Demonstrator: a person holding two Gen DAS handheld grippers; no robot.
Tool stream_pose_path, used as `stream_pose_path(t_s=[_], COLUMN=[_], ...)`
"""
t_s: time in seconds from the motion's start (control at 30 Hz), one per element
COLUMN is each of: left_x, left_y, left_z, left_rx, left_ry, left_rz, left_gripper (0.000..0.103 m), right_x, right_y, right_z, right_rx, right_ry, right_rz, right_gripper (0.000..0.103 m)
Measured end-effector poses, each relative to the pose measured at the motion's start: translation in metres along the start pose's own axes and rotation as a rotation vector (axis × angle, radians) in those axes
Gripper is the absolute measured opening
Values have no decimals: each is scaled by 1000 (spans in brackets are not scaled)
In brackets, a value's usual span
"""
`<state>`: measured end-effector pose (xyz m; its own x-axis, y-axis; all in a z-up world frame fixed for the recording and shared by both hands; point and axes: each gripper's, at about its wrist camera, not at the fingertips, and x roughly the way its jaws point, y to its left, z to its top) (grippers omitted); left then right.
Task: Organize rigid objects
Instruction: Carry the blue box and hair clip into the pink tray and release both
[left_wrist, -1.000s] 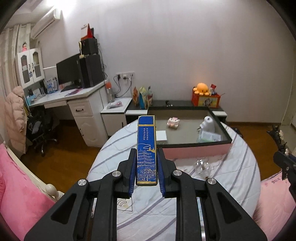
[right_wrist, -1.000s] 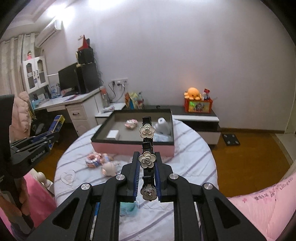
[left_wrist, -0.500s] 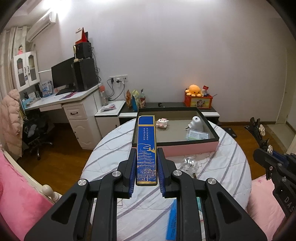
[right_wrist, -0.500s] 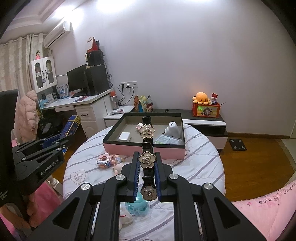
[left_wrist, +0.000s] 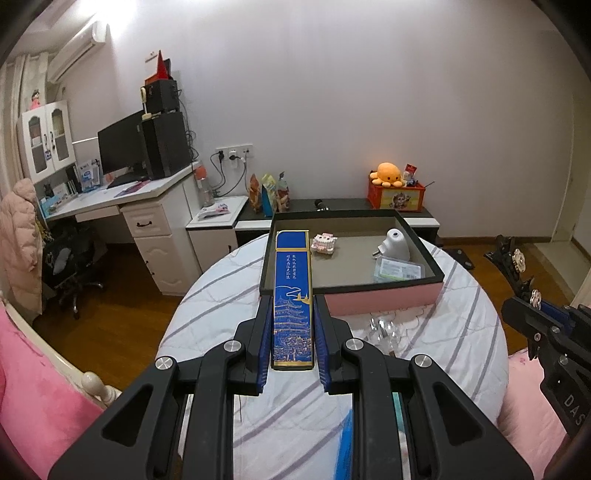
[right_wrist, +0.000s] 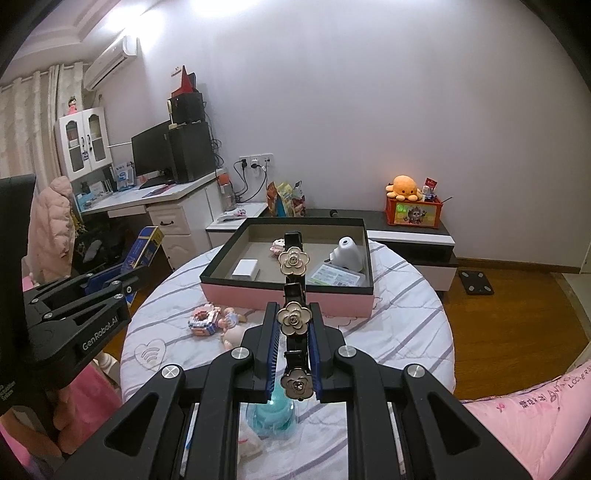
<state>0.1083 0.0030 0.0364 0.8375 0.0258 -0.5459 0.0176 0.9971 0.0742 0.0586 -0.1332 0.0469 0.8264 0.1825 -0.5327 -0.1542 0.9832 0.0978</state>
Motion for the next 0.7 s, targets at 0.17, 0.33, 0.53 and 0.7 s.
stream_pose_path(t_s=[0.17, 0.33, 0.53, 0.7], left_x=[28, 69, 142, 210], left_y=[-3, -11, -22, -32], left_z=[28, 61, 98, 114], left_rx=[21, 52, 84, 119], left_ry=[-17, -9, 58, 158], left_rz=[4, -20, -21, -9], left_gripper=[21, 21, 21, 21], right_x=[25, 63, 127, 187], right_y=[-8, -17, -24, -25], right_z=[19, 45, 79, 95], right_rx=[4, 7, 0, -15], right_ry=[-9, -12, 21, 96], right_rz=[-14, -15, 5, -1], right_gripper=[14, 14, 14, 15])
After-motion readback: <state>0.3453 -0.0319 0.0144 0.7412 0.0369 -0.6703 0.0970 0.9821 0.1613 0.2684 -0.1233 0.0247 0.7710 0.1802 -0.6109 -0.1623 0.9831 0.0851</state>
